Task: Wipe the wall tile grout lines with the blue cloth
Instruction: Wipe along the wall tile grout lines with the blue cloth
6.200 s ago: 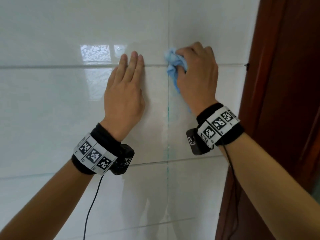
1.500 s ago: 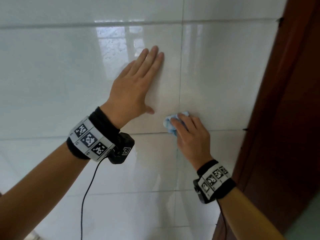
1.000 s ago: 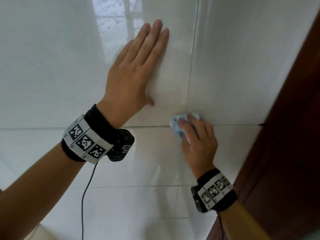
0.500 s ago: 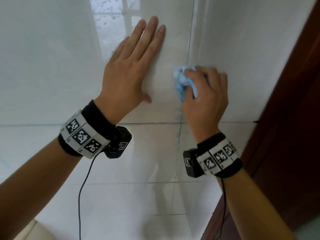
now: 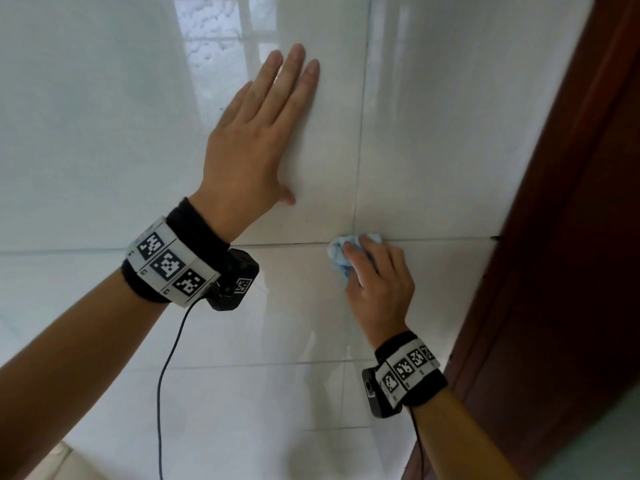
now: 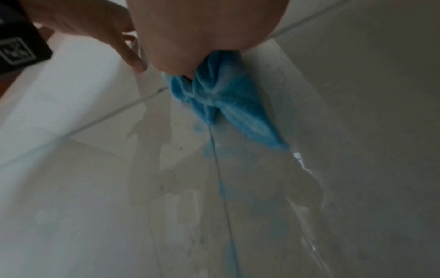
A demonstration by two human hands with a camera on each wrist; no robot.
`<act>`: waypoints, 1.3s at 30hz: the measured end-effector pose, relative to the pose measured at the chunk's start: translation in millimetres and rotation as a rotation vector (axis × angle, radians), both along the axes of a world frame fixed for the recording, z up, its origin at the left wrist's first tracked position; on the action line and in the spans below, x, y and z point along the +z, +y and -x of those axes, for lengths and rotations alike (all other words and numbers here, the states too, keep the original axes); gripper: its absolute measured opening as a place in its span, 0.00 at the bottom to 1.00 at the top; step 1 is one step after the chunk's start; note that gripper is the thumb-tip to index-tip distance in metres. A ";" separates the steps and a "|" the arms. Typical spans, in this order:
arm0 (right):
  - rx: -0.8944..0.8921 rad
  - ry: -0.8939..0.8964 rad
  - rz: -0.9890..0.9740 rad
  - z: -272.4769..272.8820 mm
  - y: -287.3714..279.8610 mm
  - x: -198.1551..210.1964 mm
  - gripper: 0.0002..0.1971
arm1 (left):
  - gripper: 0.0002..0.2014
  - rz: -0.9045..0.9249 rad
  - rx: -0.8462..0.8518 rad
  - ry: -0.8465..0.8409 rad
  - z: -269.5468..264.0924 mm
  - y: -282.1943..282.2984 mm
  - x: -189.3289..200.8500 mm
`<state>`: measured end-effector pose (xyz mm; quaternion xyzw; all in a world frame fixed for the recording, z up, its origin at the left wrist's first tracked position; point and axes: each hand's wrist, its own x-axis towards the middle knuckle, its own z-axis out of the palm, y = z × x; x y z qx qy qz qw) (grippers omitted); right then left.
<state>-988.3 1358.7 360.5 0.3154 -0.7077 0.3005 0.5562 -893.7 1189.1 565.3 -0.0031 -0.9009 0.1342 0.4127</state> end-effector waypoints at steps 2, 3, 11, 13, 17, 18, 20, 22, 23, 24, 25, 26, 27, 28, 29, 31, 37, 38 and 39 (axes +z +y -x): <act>-0.009 -0.014 -0.025 -3.3 6.5 18.3 0.13 | 0.83 0.001 -0.002 -0.004 0.8 0.8 0.3; -0.011 -0.015 -0.006 -3.4 9.9 33.4 0.13 | 0.83 -0.003 0.000 -0.001 1.0 0.4 0.1; -0.031 -0.022 0.317 5.7 0.4 148.8 0.13 | 0.82 -0.007 -0.001 0.006 3.2 0.2 -1.8; -0.011 0.018 0.298 3.5 -4.3 120.5 0.11 | 0.83 -0.010 0.000 0.008 3.0 -0.8 -2.5; 0.007 0.016 0.070 -5.6 -12.7 31.4 0.14 | 0.82 -0.008 -0.006 0.007 3.0 0.1 -2.8; 0.003 0.021 0.014 -6.7 -12.2 15.3 0.16 | 0.82 -0.008 -0.007 0.005 2.7 -0.2 -2.9; 0.001 0.045 -0.083 -5.6 -7.5 5.0 0.17 | 0.83 -0.003 -0.005 0.004 1.4 -1.6 -2.2; -0.019 0.048 -0.143 -5.4 -0.4 15.6 0.18 | 0.83 0.005 -0.006 -0.005 -0.4 -2.5 -0.6; -0.040 0.037 -0.133 -6.5 3.2 26.0 0.18 | 0.83 0.003 -0.005 -0.008 -0.9 -2.7 -0.3; -0.061 0.020 -0.084 -6.4 6.6 40.3 0.17 | 0.83 -0.002 -0.001 -0.007 -0.8 -2.7 -0.4; -0.079 -0.005 -0.001 -5.2 9.1 57.8 0.16 | 0.82 -0.006 0.003 -0.006 -0.7 -2.3 -0.8; -0.092 -0.041 0.101 -2.9 10.6 78.2 0.15 | 0.82 -0.006 0.004 -0.005 -0.3 -1.6 -1.2; -0.097 -0.075 0.195 0.0 11.0 99.4 0.15 | 0.81 -0.006 0.005 -0.003 0.1 -0.8 -1.6; -0.093 -0.094 0.264 3.0 10.7 117.8 0.15 | 0.81 -0.005 0.004 -0.001 0.3 0.0 -2.0; -0.089 -0.093 0.310 5.3 9.2 131.1 0.15 | 0.81 -0.006 0.001 0.002 0.5 0.8 -2.5; -0.090 -0.075 0.355 6.7 4.8 136.9 0.15 | 0.81 -0.013 -0.001 0.009 1.4 1.1 -3.4; -0.046 0.014 0.163 -0.2 -12.3 37.8 0.12 | 0.80 -0.014 -0.008 0.013 4.9 1.0 -4.4; -0.034 0.011 0.108 -0.5 -12.3 16.3 0.12 | 0.80 -0.016 -0.010 0.014 5.8 0.6 -4.3; -0.022 -0.014 0.087 -1.5 -11.1 0.2 0.13 | 0.80 -0.019 -0.010 0.012 5.7 -0.2 -4.7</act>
